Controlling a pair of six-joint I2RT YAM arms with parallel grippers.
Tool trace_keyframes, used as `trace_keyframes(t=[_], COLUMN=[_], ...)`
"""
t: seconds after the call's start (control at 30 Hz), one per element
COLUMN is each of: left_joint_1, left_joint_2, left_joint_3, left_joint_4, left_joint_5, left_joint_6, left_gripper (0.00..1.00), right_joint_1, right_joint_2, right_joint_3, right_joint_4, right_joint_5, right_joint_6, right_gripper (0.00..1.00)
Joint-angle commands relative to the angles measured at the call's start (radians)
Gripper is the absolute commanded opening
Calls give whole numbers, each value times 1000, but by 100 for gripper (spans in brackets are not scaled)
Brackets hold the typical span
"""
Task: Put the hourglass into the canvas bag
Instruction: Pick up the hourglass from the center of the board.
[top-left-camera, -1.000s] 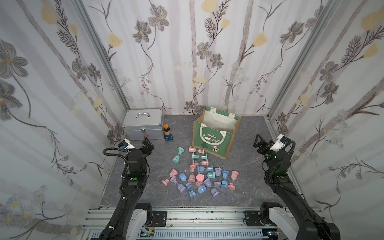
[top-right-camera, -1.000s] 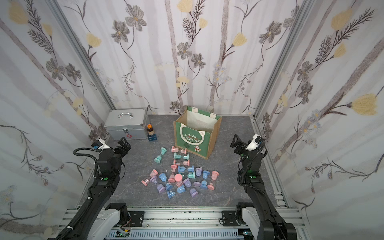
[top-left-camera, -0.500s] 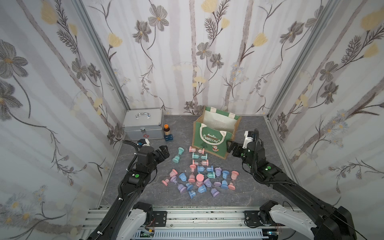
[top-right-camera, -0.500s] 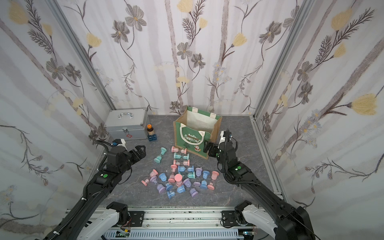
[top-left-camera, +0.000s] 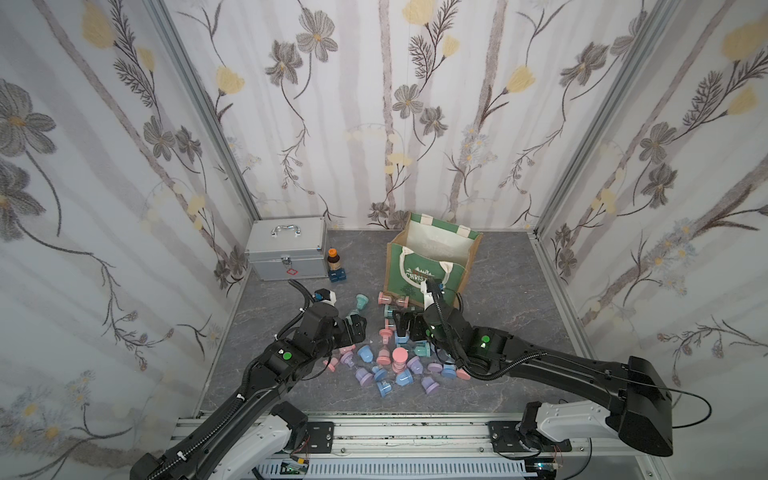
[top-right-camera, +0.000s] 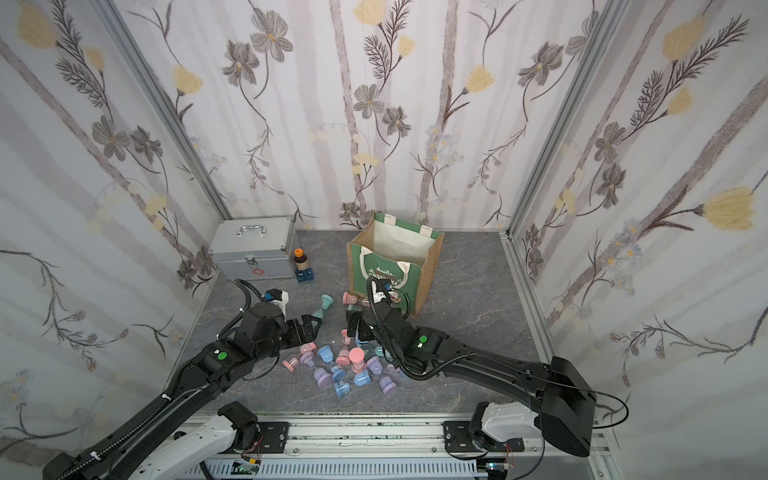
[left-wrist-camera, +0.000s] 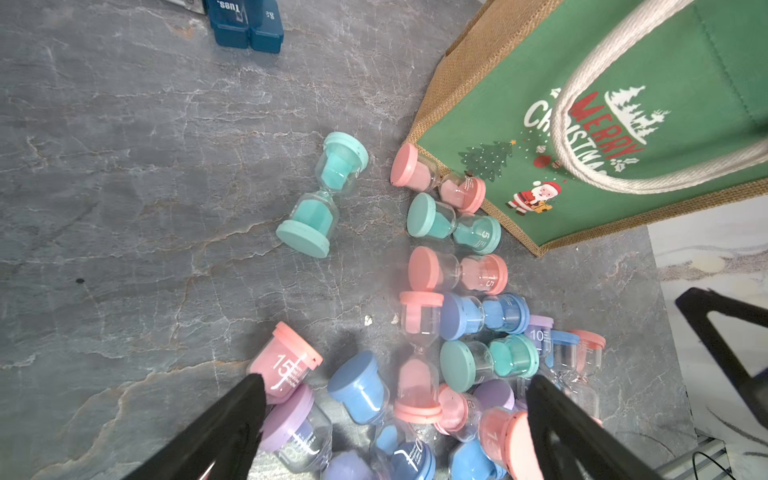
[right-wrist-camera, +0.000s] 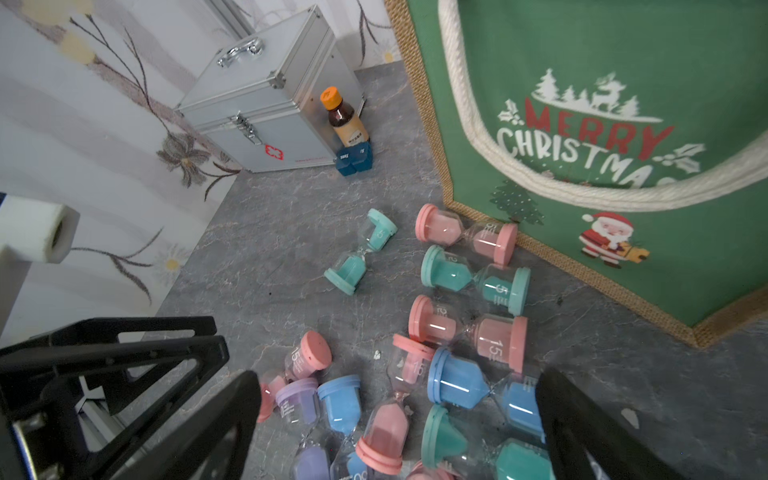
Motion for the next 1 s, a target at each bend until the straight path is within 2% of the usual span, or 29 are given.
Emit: trace_keyframes(t=[0.0,0.13,0.33,0.63,0.77,0.97], left_joint_1=[-12,-13,-13,-13,-13,-13], left_joint_2=[-20,-56,-80,-86,-82,-81], left_joint_3=[-7,-17,-9,-14,-16,-17], left_joint_4=[-50,-90,-138,-151,-154,-157], left_joint_5=[3,-12,2,28,30,31], left_joint_6=[-30,-47,-47,-52,-50,-50], left_gripper=[100,100,100,100,100,100], right_joint_1=[42,68,119,139,142,142], right_joint_2=[30,77,122,213,238,286], right_joint_3=[27,36,46,76,86,110], right_joint_4=[-33,-74,-144,-169,-205,-245], right_joint_5=[23,-14,21,-33,-38,-49], right_joint_6=[62,143,235,251,262,260], right_gripper=[98,93,91,78,77,69])
